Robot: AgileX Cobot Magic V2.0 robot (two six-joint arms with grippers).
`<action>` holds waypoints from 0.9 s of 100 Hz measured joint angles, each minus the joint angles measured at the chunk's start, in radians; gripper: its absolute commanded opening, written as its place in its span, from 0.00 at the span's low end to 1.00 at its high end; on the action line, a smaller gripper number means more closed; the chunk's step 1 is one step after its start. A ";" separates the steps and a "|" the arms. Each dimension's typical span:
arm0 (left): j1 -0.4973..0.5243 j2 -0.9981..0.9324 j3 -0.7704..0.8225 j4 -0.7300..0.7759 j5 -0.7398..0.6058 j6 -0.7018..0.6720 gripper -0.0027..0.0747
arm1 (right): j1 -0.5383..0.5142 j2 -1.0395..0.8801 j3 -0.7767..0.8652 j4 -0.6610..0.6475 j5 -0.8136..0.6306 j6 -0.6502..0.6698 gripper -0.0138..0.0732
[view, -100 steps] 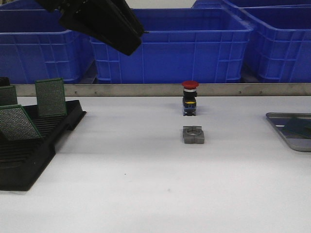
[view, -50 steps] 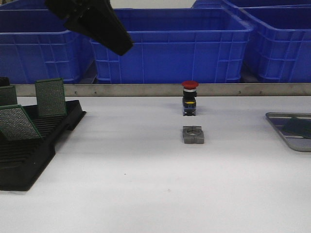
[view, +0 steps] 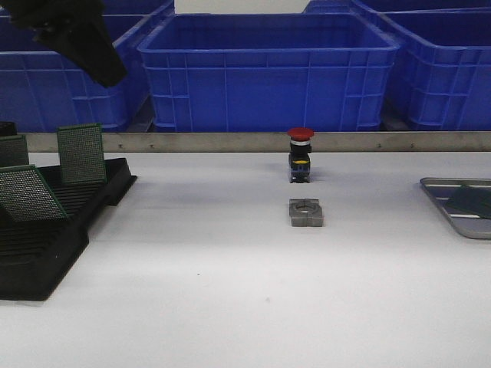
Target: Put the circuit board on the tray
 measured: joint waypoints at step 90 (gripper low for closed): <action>0.060 -0.949 0.883 -0.019 -0.808 -0.329 0.01 | 0.225 -0.624 0.370 0.089 -0.261 -0.011 0.09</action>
